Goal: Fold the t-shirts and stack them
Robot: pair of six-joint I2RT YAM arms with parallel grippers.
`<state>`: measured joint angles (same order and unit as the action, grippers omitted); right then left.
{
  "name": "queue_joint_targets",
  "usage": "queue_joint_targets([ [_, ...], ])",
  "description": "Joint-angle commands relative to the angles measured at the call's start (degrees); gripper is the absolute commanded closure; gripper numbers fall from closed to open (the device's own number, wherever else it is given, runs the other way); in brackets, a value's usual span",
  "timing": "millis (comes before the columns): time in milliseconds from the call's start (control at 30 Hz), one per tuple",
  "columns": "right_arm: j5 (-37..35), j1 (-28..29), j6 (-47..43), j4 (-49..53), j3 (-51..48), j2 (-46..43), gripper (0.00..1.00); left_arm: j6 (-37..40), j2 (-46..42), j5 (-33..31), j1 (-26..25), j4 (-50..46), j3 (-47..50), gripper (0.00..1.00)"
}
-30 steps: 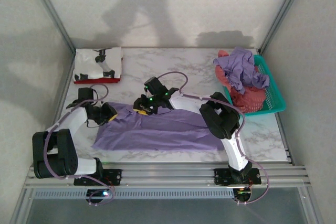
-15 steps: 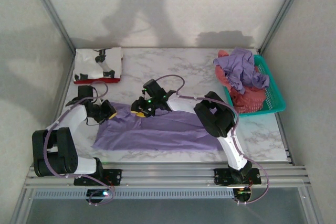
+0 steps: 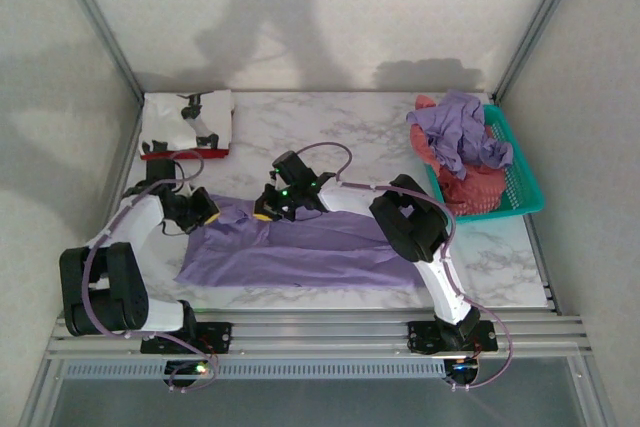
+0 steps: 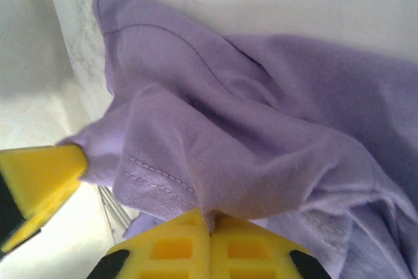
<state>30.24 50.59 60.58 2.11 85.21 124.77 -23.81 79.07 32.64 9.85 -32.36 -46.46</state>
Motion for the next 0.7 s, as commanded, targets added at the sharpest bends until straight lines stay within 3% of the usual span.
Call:
queue_joint_targets([
  [0, 1.0, 1.1, -1.2, 1.5, -2.5, -5.2, 1.00, 1.4, -2.9, -5.2, 0.4, -5.1, -4.0, 1.00],
  [233, 1.1, 2.7, -1.1, 2.4, -7.6, -8.9, 1.00, 3.2, -3.9, -9.0, 0.5, -11.2, -5.8, 1.00],
  [533, 2.0, 4.4, -0.5, 3.5, -10.7, -10.4, 1.00, 4.3, -2.1, -5.9, 0.6, -12.7, -4.3, 1.00],
  [667, 4.9, 4.6, 1.1, -1.3, -13.0, -9.8, 0.97, 4.7, -4.1, -5.8, 0.6, -16.7, -3.9, 0.93],
])
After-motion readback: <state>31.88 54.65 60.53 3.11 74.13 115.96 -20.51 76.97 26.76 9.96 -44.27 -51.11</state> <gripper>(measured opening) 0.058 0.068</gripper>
